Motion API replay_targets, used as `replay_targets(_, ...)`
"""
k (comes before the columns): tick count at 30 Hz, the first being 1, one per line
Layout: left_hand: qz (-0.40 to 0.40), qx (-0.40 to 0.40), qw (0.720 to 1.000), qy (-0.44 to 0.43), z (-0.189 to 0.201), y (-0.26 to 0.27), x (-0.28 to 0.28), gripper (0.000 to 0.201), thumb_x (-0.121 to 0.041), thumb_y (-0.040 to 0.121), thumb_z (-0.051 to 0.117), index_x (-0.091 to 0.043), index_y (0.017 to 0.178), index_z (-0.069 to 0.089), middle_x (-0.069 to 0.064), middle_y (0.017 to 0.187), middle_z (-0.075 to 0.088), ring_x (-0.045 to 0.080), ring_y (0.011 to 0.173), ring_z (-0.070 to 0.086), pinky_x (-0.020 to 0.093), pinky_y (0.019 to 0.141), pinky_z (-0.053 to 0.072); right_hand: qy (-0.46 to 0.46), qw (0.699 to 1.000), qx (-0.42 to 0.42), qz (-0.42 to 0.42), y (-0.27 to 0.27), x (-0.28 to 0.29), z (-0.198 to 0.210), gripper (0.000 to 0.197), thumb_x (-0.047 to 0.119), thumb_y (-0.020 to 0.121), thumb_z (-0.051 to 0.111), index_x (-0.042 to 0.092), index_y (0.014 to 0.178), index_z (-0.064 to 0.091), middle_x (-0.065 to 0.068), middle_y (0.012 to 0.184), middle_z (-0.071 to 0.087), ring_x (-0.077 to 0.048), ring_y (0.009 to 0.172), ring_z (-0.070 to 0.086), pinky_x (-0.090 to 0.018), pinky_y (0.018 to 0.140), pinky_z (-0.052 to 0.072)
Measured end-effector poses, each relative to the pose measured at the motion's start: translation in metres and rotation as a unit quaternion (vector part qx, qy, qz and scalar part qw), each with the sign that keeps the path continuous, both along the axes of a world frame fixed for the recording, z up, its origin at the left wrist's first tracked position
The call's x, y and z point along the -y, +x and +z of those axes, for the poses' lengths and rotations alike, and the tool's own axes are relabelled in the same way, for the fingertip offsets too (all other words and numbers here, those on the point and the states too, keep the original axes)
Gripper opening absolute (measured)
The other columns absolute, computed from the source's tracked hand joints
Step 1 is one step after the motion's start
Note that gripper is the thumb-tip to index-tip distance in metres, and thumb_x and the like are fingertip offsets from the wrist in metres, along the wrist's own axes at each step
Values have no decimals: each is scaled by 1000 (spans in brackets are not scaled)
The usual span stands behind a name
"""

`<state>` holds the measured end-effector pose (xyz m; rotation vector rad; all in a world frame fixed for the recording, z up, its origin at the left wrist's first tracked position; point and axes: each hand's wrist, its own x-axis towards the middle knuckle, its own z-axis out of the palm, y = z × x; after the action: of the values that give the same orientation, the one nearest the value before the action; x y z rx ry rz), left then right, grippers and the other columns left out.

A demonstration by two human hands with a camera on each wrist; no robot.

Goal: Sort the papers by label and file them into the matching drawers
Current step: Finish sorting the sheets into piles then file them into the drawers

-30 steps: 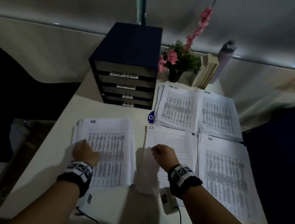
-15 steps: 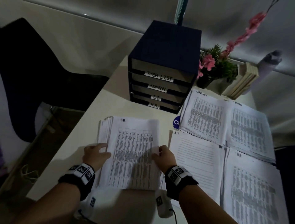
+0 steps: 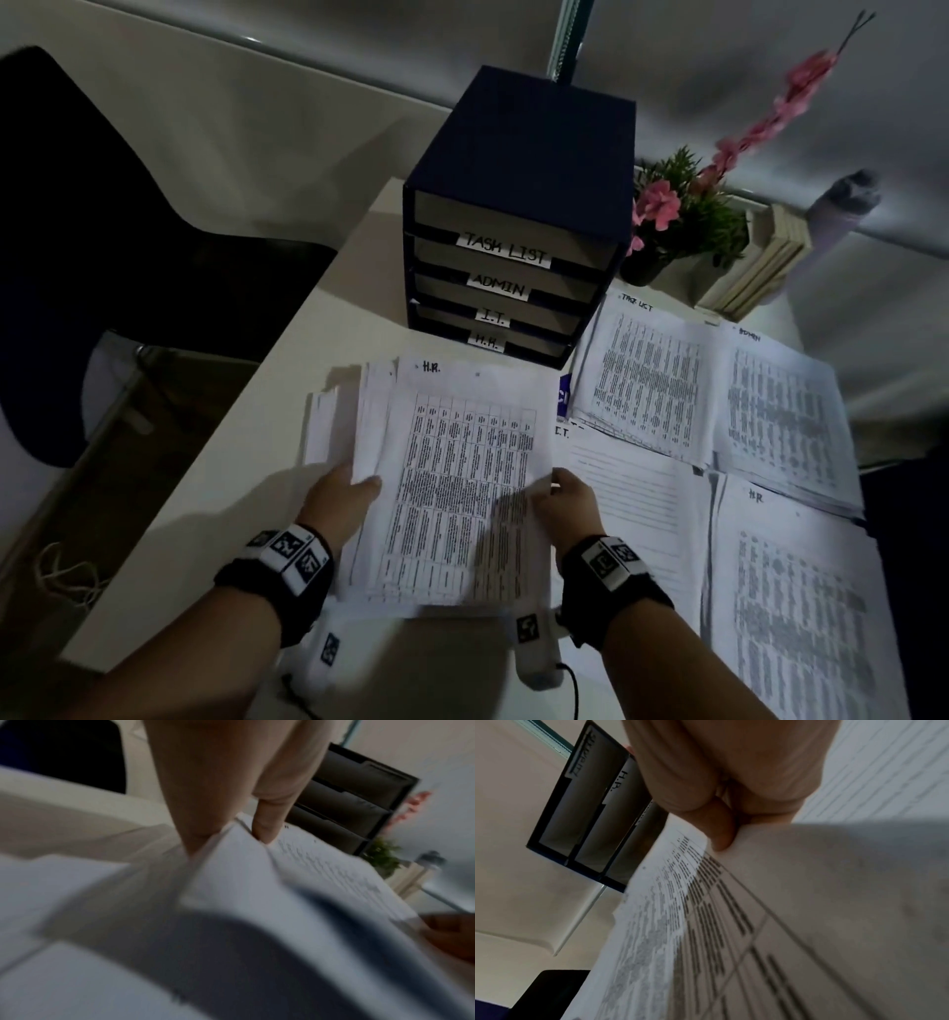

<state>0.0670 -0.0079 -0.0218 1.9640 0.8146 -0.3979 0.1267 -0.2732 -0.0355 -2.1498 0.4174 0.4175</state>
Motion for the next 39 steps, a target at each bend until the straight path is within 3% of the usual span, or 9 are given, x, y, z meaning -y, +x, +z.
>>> replay_targets(4, -9, -4, 999, -36, -5, -1, -6, 42, -14, 84, 66, -9, 124, 52, 10, 115, 63, 24, 97, 60, 34, 90, 49, -36, 998, -36, 29, -6, -4, 16, 21, 14, 77, 55, 9, 90, 70, -15, 91, 71, -34, 89, 66, -44, 84, 56)
replay_targets(9, 25, 14, 1000, 0, -6, -4, -6, 44, -12, 80, 72, -4, 121, 56, 13, 113, 65, 22, 90, 58, 31, 85, 48, -59, 998, -21, 14, -9, 1, 22, 5, 15, 85, 58, 12, 84, 62, -5, 81, 63, -29, 85, 62, -38, 81, 53)
replay_targets(15, 52, 31, 998, 20, -9, -3, -10, 49, -27, 72, 81, -6, 111, 60, 10, 103, 66, 23, 88, 60, 31, 85, 49, -106, 994, 8, -2, -5, 14, 19, 15, 14, 89, 55, 4, 96, 63, -12, 94, 66, -29, 91, 59, -25, 73, 37)
replay_targets(20, 58, 17, 997, 52, -4, 1, -9, 33, -23, 94, 51, 1, 115, 61, 19, 118, 63, 34, 107, 58, 32, 90, 43, -107, 994, -4, -10, -6, 20, 19, 6, 13, 90, 53, 12, 87, 58, -11, 92, 67, -30, 91, 62, -25, 72, 37)
replay_targets(23, 48, 27, 996, 66, -3, 1, -10, 27, -18, 91, 57, 1, 109, 64, 17, 112, 66, 29, 94, 60, 30, 85, 44, -111, 994, -16, 5, -4, 23, 19, 16, 4, 86, 51, 14, 73, 51, -7, 81, 58, -25, 82, 55, -24, 70, 34)
replay_targets(26, 56, 46, 996, 57, 0, -1, -9, 24, -14, 87, 64, 0, 107, 64, 14, 102, 66, 21, 84, 55, 26, 80, 42, -79, 997, -21, -6, -3, 22, 16, 26, 2, 81, 55, 16, 61, 47, -9, 74, 58, -24, 76, 53, -29, 66, 39)
replay_targets(29, 52, 68, 995, 40, 4, -2, -6, 25, -13, 85, 66, -1, 107, 64, 9, 96, 63, 21, 87, 57, 27, 81, 42, -12, 1000, -16, -18, -5, 18, 7, 3, 3, 74, 58, 5, 75, 57, -12, 75, 64, -27, 76, 60, -41, 72, 52)
replay_targets(34, 33, 66, 997, 27, 12, -3, -2, 9, -5, 79, 65, -8, 88, 65, 7, 87, 65, 24, 86, 61, 27, 74, 44, 120, 991, -5, -59, -8, 8, 9, 39, 13, 88, 47, 41, 114, 41, -4, 79, 69, -22, 78, 66, -38, 81, 55)
replay_targets(39, 97, 107, 989, -22, 16, -2, 4, 10, -19, 90, 59, -11, 92, 64, 5, 94, 64, 19, 87, 57, 26, 82, 42, 160, 984, 10, -74, -9, 7, 12, 16, 16, 85, 54, 27, 87, 65, -7, 87, 74, -35, 86, 71, -58, 76, 58)
